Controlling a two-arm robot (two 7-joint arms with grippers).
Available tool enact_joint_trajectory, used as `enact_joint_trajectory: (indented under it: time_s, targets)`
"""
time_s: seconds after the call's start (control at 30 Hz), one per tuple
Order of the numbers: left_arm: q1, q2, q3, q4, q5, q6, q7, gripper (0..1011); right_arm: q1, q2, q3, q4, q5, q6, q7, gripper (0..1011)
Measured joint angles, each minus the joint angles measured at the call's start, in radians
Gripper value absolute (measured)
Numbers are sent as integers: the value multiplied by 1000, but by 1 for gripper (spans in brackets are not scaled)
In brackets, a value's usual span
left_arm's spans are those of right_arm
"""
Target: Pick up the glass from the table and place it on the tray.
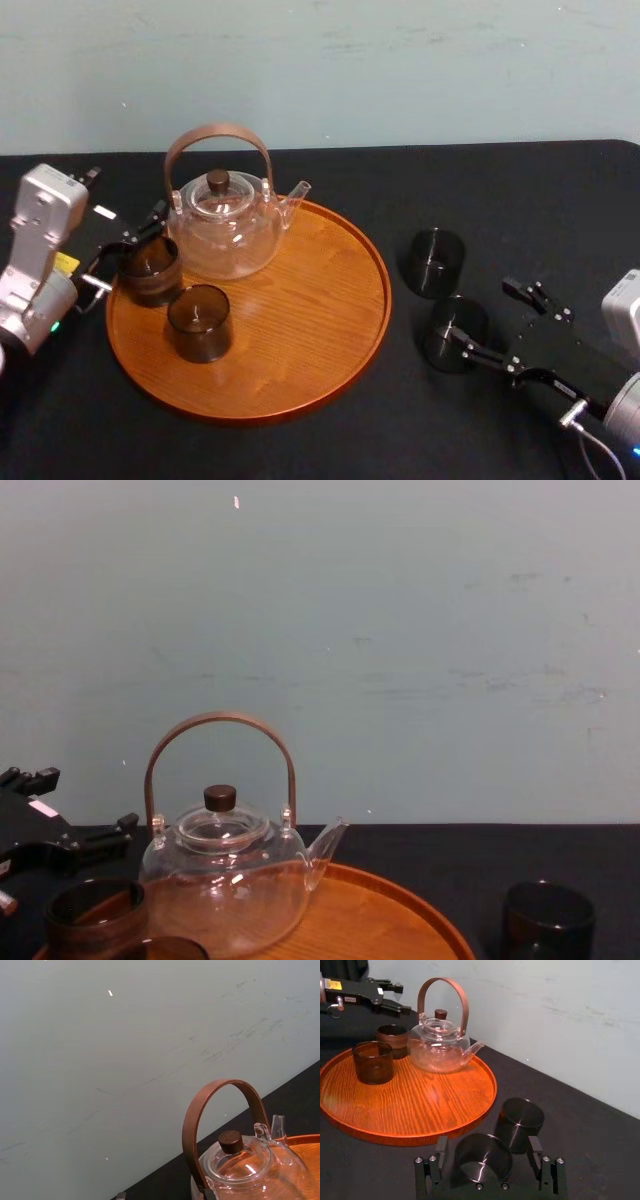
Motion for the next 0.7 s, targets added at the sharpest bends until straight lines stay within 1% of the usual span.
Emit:
enact_joint_trajectory:
  time_s: [0.47, 0.7]
  targets:
    - [0, 0, 0, 0, 0, 0, 0, 1001, -18, -24, 22, 29, 4, 16, 41, 1002]
    - [0, 0, 0, 0, 0, 0, 0, 1001, -22, -41, 27, 45, -12, 25, 59, 1002]
